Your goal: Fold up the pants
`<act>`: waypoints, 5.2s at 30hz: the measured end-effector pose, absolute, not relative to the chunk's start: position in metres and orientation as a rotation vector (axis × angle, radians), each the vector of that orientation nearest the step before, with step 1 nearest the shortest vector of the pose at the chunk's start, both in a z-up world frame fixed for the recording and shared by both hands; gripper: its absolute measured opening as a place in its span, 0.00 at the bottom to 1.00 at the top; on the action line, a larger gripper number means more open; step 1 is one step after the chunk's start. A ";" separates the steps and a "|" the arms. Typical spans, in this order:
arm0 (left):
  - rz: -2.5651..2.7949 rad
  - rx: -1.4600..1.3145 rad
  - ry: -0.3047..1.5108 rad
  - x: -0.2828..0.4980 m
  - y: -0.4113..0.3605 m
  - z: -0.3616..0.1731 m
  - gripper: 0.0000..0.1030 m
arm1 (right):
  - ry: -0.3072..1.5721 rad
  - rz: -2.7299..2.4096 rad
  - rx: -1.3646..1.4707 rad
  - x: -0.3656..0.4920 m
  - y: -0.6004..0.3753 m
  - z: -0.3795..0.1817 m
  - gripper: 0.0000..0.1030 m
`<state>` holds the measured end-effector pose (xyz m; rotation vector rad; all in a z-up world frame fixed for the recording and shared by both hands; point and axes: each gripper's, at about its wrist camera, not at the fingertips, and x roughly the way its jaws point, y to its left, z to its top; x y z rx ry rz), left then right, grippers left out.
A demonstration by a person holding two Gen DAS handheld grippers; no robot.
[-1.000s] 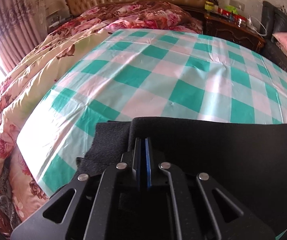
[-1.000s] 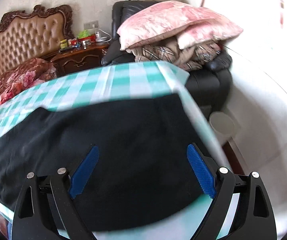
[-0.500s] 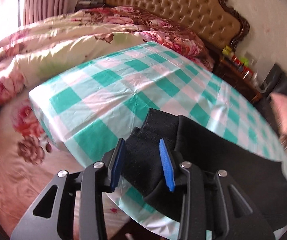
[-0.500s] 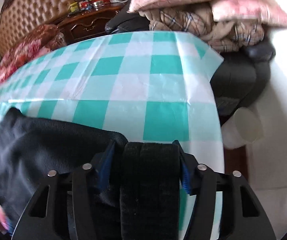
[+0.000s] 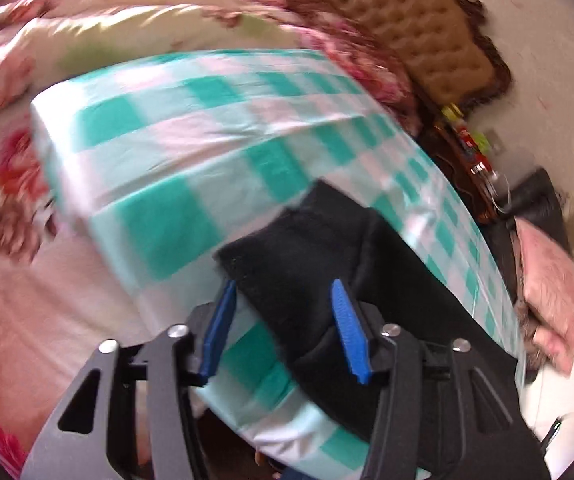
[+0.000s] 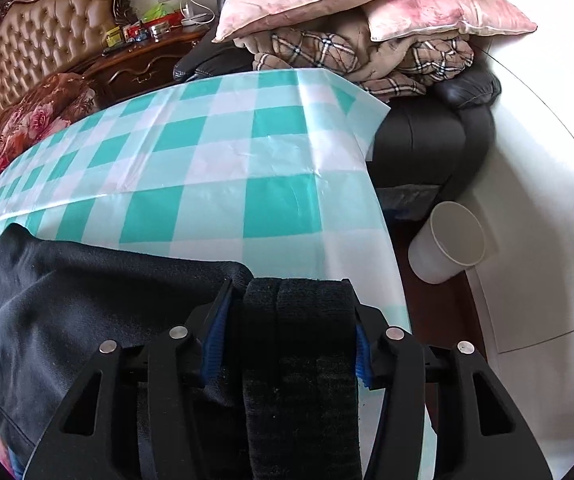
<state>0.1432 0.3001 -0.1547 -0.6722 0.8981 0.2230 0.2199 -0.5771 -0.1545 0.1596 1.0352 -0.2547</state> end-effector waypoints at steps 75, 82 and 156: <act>-0.069 -0.955 0.811 0.126 0.282 -0.223 0.47 | 0.907 0.258 -0.148 0.196 -0.059 -0.189 0.87; -0.042 -0.958 0.780 0.141 0.277 -0.229 0.42 | 0.920 0.269 -0.152 0.197 -0.060 -0.185 0.85; -0.105 0.997 0.513 0.089 -0.149 -0.196 0.54 | 1.134 0.371 0.733 0.242 -0.323 -0.158 0.86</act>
